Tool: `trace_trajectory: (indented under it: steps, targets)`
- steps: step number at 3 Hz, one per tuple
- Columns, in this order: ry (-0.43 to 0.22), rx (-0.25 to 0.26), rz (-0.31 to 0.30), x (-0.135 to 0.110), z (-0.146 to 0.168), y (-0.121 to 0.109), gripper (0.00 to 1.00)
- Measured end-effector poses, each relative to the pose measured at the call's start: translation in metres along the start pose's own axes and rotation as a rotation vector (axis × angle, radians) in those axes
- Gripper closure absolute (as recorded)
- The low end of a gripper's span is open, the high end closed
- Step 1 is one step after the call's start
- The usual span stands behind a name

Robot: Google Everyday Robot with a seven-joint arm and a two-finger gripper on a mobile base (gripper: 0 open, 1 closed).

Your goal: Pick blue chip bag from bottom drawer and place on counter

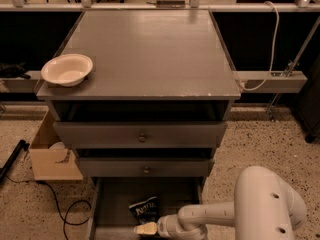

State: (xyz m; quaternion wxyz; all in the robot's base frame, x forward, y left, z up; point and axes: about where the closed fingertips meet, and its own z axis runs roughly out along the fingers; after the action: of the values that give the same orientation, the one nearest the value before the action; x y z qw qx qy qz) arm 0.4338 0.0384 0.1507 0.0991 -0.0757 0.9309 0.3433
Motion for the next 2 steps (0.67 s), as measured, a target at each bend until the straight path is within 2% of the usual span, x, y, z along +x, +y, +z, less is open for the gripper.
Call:
trace_trajectory:
  steps: [1,2]
  targets:
    - [0.000,0.000,0.000,0.0000,0.0000,0.0000,0.00]
    - [0.000,0.000,0.000,0.0000,0.0000,0.0000,0.15]
